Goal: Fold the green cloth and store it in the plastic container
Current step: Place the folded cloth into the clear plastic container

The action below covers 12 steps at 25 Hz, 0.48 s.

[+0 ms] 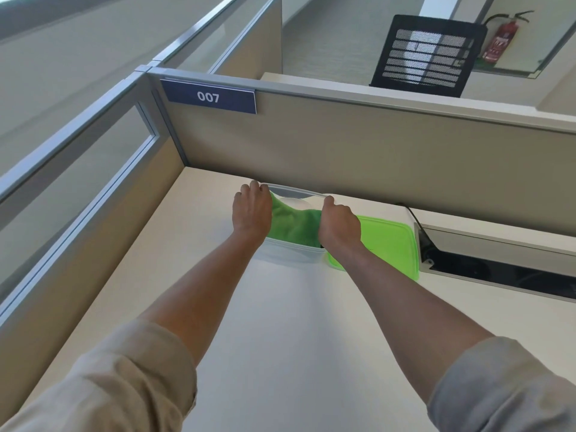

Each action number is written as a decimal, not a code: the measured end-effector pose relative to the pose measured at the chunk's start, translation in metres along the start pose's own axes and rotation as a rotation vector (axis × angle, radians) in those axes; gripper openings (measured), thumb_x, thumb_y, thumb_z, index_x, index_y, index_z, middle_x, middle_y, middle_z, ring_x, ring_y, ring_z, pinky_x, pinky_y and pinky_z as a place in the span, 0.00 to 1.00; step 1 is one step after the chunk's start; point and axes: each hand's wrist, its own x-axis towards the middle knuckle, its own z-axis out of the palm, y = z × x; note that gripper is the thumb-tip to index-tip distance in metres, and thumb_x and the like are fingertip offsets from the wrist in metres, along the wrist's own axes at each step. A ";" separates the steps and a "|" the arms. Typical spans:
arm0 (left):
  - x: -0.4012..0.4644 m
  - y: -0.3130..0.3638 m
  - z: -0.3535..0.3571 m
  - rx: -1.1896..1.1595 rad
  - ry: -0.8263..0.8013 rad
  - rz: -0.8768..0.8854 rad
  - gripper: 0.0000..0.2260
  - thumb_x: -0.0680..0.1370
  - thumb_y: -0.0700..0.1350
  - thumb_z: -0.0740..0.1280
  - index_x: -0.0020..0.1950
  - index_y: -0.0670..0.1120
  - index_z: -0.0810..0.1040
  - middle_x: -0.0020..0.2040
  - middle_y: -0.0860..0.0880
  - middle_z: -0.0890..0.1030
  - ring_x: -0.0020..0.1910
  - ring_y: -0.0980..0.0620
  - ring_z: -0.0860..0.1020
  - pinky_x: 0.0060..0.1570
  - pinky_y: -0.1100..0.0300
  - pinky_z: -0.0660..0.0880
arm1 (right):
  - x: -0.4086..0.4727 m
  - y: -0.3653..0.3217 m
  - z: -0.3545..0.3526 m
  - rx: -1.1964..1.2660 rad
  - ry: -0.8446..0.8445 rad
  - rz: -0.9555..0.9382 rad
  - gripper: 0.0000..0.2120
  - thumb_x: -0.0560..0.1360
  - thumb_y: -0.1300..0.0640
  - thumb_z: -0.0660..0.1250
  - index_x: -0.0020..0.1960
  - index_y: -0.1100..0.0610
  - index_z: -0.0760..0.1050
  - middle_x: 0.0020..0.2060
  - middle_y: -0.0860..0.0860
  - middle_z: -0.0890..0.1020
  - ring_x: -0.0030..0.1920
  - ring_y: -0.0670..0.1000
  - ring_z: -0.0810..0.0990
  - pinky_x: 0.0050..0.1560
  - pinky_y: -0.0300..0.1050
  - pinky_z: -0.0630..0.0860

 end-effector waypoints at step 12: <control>-0.009 0.006 -0.003 -0.022 0.007 0.171 0.11 0.75 0.31 0.62 0.54 0.43 0.78 0.50 0.43 0.78 0.46 0.43 0.80 0.36 0.54 0.71 | -0.010 -0.009 -0.004 -0.011 0.100 -0.365 0.14 0.72 0.70 0.61 0.56 0.60 0.73 0.51 0.58 0.79 0.52 0.62 0.78 0.44 0.51 0.72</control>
